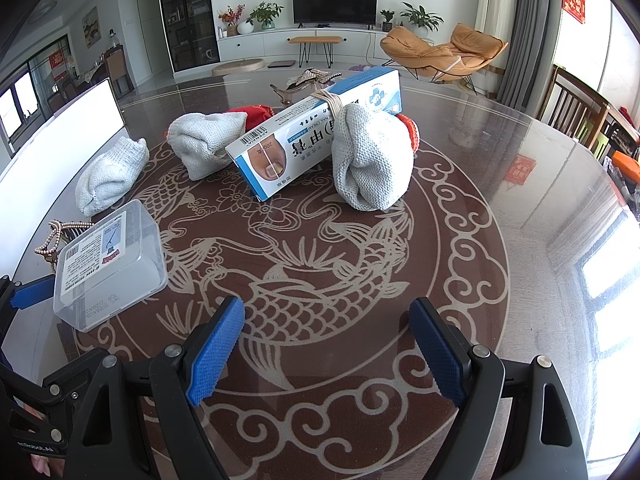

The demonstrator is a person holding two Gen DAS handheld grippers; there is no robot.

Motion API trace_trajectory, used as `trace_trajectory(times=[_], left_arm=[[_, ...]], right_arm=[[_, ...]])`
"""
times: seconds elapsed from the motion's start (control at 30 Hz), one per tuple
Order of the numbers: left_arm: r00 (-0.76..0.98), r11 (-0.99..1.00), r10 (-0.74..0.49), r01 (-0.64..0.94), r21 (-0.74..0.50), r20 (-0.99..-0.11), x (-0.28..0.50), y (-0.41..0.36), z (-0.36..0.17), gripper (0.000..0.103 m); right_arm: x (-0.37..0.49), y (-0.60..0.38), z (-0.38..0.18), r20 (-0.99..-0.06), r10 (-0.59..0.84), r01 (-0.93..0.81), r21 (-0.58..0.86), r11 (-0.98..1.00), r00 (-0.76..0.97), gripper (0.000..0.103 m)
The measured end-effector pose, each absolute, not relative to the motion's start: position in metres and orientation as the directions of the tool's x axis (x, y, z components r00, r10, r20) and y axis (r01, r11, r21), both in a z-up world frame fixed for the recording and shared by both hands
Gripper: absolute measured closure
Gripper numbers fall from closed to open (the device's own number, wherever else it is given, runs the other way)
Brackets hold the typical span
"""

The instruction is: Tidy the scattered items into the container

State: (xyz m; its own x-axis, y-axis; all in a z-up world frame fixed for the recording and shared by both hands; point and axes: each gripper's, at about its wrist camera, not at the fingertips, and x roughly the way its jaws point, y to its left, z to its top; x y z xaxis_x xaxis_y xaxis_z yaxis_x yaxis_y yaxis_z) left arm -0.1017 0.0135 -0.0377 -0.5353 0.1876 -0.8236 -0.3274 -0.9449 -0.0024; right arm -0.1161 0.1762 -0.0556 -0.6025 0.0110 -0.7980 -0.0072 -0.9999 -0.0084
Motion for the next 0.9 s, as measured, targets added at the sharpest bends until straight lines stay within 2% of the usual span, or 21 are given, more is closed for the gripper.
trace_trajectory(times=[0.6,0.7,0.9], left_arm=[[-0.534,-0.943,0.191,-0.332,-0.004,-0.824,-0.102,0.014,-0.037,0.0],[-0.509,-0.914,0.3,-0.395,-0.09,-0.807,-0.095,0.007,-0.033,0.0],[-0.511,-0.886,0.348,-0.453,-0.098,-0.786,-0.093,0.0,-0.018,0.0]], right_arm=[[-0.116,0.176,-0.056,-0.798,0.011,-0.007,-0.008,-1.0,-0.602,0.018],[-0.116,0.176,-0.056,-0.798,0.011,-0.007,-0.008,-1.0,-0.603,0.018],[-0.116,0.176,-0.055,-0.798,0.011,-0.007,-0.008,-1.0,-0.603,0.018]])
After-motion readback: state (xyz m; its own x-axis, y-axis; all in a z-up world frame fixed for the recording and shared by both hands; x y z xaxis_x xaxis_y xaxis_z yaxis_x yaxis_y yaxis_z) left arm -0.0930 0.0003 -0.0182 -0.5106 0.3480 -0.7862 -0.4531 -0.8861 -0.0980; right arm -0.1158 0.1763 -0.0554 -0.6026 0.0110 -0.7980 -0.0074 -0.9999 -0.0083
